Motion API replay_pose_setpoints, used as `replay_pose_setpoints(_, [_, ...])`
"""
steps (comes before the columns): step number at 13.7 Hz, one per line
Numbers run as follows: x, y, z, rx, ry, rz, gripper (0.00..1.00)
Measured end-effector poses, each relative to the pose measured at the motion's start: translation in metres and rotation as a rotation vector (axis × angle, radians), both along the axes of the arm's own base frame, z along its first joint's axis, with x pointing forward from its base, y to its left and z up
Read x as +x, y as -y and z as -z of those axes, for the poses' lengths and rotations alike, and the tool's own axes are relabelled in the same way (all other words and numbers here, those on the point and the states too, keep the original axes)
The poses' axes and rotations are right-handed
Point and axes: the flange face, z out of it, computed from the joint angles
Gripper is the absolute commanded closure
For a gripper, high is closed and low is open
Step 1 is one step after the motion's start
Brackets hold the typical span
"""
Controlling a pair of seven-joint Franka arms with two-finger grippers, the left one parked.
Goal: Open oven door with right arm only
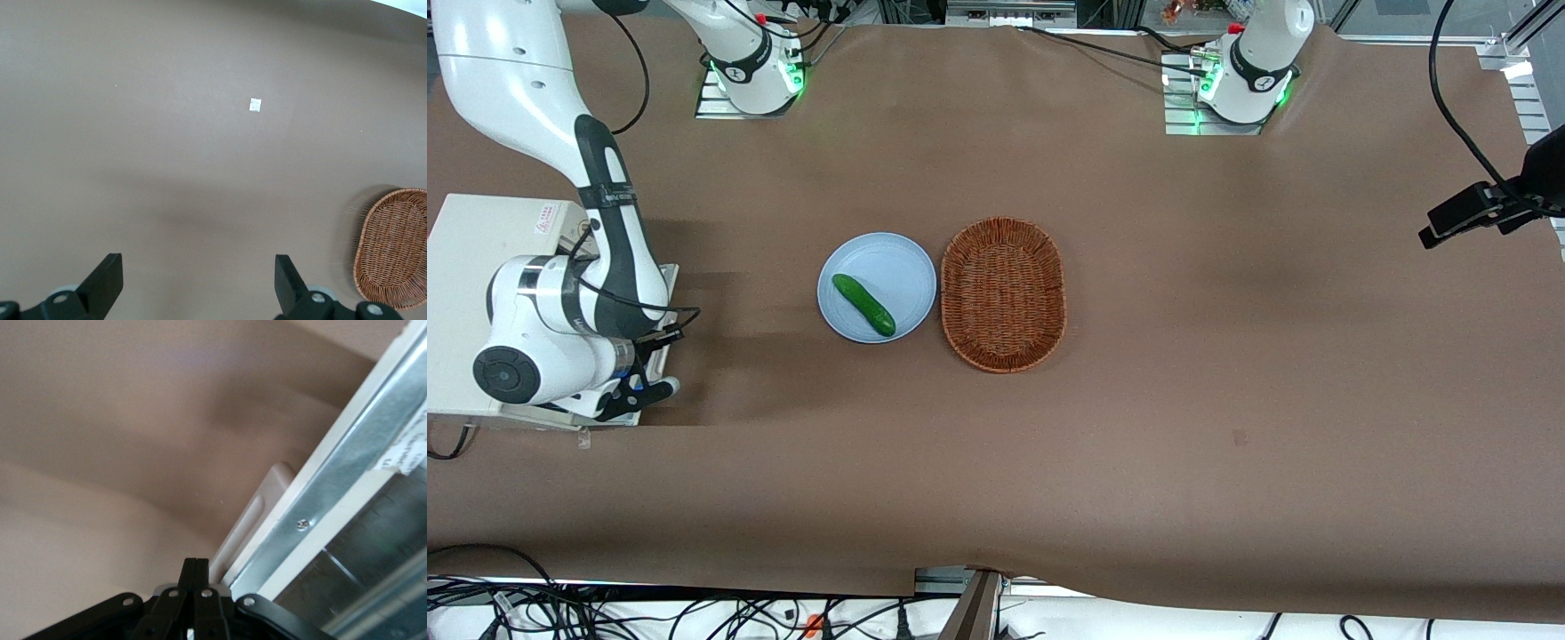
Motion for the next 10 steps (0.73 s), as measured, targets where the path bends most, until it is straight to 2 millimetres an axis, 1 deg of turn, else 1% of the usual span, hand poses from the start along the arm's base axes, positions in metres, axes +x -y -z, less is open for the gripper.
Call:
replay_pose_setpoints(5, [0.001, -0.002, 0.037, 0.027, -0.001, 0.022, 1.0])
replay_pose_setpoints(8, [0.0, 0.002, 0.048, 0.045, -0.003, 0.045, 1.0])
replay_pose_setpoints(10, [-0.002, 0.008, 0.051, 0.061, -0.01, 0.112, 1.0])
